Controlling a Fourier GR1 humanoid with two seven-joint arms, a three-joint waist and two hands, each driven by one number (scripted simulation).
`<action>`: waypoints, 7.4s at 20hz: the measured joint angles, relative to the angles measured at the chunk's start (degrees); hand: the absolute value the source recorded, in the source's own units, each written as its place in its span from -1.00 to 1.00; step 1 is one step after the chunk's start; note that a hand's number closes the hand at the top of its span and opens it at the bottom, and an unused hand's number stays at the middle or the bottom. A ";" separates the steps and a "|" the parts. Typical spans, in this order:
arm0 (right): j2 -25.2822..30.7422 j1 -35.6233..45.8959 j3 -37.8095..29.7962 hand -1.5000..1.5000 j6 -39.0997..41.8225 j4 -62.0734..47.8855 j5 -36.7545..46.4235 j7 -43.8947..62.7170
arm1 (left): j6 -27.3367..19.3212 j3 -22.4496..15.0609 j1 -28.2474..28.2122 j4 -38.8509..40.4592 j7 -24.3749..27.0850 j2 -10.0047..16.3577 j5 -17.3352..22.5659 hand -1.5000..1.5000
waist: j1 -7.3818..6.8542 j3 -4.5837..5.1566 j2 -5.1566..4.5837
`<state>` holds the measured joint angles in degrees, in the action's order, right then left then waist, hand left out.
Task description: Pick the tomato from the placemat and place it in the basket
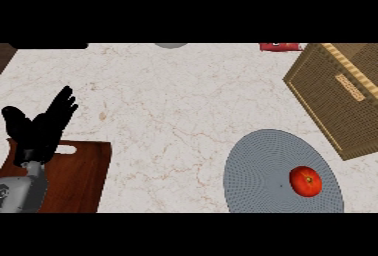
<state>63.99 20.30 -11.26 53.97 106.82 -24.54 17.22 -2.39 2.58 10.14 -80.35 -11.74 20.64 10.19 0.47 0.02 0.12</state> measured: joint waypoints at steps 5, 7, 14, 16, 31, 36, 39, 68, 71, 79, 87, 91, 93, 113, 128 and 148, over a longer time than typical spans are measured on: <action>-4.80 -5.81 -7.85 -1.00 2.63 -1.86 2.85 -6.55 | 1.00 0.73 -0.32 0.13 0.32 -0.10 0.00 0.00 | 0.14 -0.06 0.00; -8.21 -8.15 -9.40 -1.00 3.46 -1.18 6.52 -9.47 | 1.46 1.08 -0.21 0.67 0.68 -0.17 -0.20 0.00 | 0.06 -0.08 -0.04; -20.32 -14.18 -8.67 -1.00 1.66 1.14 23.84 -19.75 | 1.85 1.54 0.41 -0.43 -0.84 -0.45 -0.92 0.00 | -0.48 -0.12 -0.14; -23.04 -15.88 -7.56 -1.00 -0.38 0.94 29.01 -23.53 | 1.66 1.32 0.03 -0.43 -0.40 -1.11 -1.48 0.00 | -0.52 -0.12 -0.17; -35.29 -18.13 7.27 -1.00 -15.15 -9.93 52.65 -37.94 | 2.79 3.03 1.25 0.67 -0.40 -2.61 -3.27 0.00 | -0.57 -0.04 -0.17; -35.84 -17.78 9.97 -1.00 -16.54 -12.66 58.14 -39.54 | 4.00 4.06 0.59 0.95 0.01 -2.69 -3.67 0.00 | -0.55 -0.03 -0.14; -35.23 -17.14 9.51 -1.00 -17.38 -15.13 59.88 -41.60 | 3.93 4.36 1.05 -0.24 -1.48 -3.18 -4.08 0.00 | -0.52 -0.02 -0.13; -35.83 -20.53 13.40 1.00 -25.96 -20.38 68.97 -50.86 | 6.99 7.32 0.85 -0.52 -1.45 -5.08 -6.47 0.00 | -0.44 -0.02 -0.11; -35.91 -20.14 16.15 1.00 -28.33 -21.14 72.91 -52.24 | 6.09 6.60 1.36 -0.63 -1.57 -6.17 -7.26 0.00 | -0.46 0.00 -0.11; -37.52 -21.23 17.31 1.00 -30.76 -20.82 78.05 -54.75 | 6.31 7.27 1.12 -1.23 -2.12 -6.43 -7.73 0.00 | -0.40 0.25 0.05; -51.77 -14.12 6.27 1.00 -32.23 -23.16 79.55 -23.75 | 6.33 6.81 2.05 -0.81 -1.81 -6.65 -8.09 0.00 | -0.98 1.18 -0.42; -57.80 -9.35 2.14 1.00 -36.40 -24.00 81.32 -8.84 | 6.52 6.26 2.69 -0.85 -1.73 -6.98 -8.14 0.00 | -2.58 0.98 -0.92; -59.89 -6.12 0.80 1.00 -40.27 -24.57 80.61 -2.15 | 6.70 5.90 3.08 -0.78 -1.62 -7.10 -8.25 0.00 | -3.72 0.61 -1.14; -63.80 41.34 4.12 1.00 -78.29 -46.66 103.17 43.03 | 7.62 4.25 6.77 1.71 -2.22 -7.77 -8.71 0.00 | -6.78 0.24 -1.28; -54.07 61.85 -7.52 1.00 -80.17 -70.18 116.69 46.26 | 7.01 6.08 6.27 2.21 -1.87 -6.94 -8.40 0.00 | -3.94 0.12 -1.27; -45.16 51.92 -15.75 1.00 -86.35 -74.51 118.79 41.96 | 7.28 7.57 2.59 0.49 -1.32 -6.25 -7.89 0.00 | -1.12 -0.02 -0.29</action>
<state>18.83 72.22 -27.02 -32.38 32.31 94.25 59.17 4.90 10.15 12.73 -79.86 -13.06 14.40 2.31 -0.65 -0.01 -0.17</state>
